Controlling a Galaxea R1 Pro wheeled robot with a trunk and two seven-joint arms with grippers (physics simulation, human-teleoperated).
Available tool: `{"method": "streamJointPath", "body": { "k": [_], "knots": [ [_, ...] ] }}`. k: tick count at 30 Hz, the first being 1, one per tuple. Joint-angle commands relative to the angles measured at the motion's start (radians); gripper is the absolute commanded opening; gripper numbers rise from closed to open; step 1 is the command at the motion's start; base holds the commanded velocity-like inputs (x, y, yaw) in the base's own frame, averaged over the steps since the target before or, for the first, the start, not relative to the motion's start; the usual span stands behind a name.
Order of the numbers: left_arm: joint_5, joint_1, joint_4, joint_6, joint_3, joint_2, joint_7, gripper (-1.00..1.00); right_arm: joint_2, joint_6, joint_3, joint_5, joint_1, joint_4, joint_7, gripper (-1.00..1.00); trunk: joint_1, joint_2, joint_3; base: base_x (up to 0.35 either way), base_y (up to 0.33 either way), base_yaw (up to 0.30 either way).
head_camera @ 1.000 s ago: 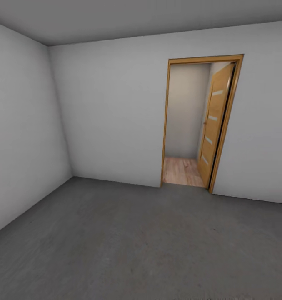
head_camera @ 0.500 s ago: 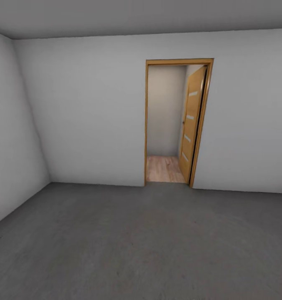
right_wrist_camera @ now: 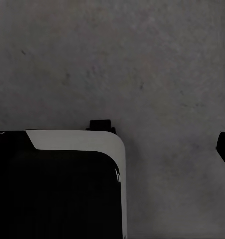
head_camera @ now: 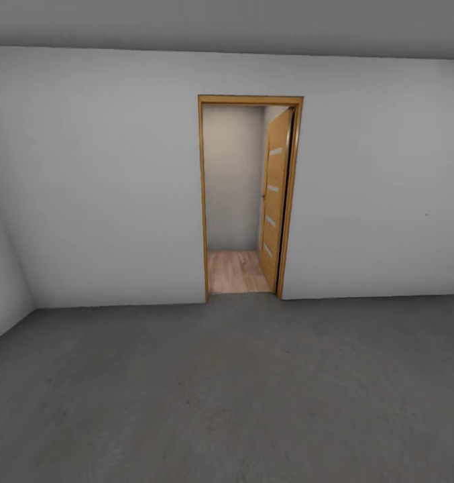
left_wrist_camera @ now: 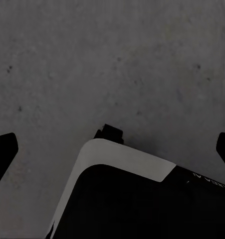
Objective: Move the two storage containers from the living room to the garage. In the garage, place one container on the floor and stack the other container on top of it (either order is fine).
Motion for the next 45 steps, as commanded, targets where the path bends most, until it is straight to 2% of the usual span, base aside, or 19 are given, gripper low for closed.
{"method": "streamJointPath", "body": {
  "k": [1, 13, 19, 29, 39, 45],
  "knots": [
    [0.005, 0.000, 0.000, -0.002, -0.001, 0.000, 0.002, 1.00, 0.000, -0.006, 0.006, -0.008, -0.002, 0.003, 0.000, 1.00, 0.001, -0.001, -0.001, 0.300, 0.000, -0.296],
    [0.005, 0.000, 0.000, 0.007, -0.001, 0.000, 0.002, 1.00, -0.001, -0.005, 0.007, -0.007, -0.002, 0.003, 0.000, 1.00, 0.001, -0.001, -0.001, 0.316, 0.000, -0.293],
    [0.005, 0.000, 0.000, 0.007, -0.001, 0.000, 0.002, 1.00, -0.002, -0.004, 0.008, -0.003, -0.002, 0.003, 0.003, 1.00, 0.001, -0.001, -0.001, 0.321, 0.000, -0.118],
    [0.005, 0.000, 0.000, 0.010, -0.001, 0.001, 0.002, 1.00, -0.001, -0.004, 0.008, -0.001, -0.002, 0.003, 0.003, 1.00, 0.001, -0.001, -0.001, 0.322, 0.000, -0.002],
    [0.005, 0.000, -0.001, 0.009, -0.001, 0.002, 0.002, 1.00, -0.001, -0.004, 0.008, -0.003, -0.002, 0.003, 0.003, 1.00, 0.001, -0.001, -0.001, 0.322, 0.000, 0.206],
    [0.002, 0.000, -0.002, 0.008, -0.002, 0.000, 0.002, 1.00, -0.001, 0.004, 0.008, -0.006, -0.002, 0.003, 0.003, 1.00, 0.001, -0.001, -0.001, 0.322, 0.000, 0.062]
  ]
}}
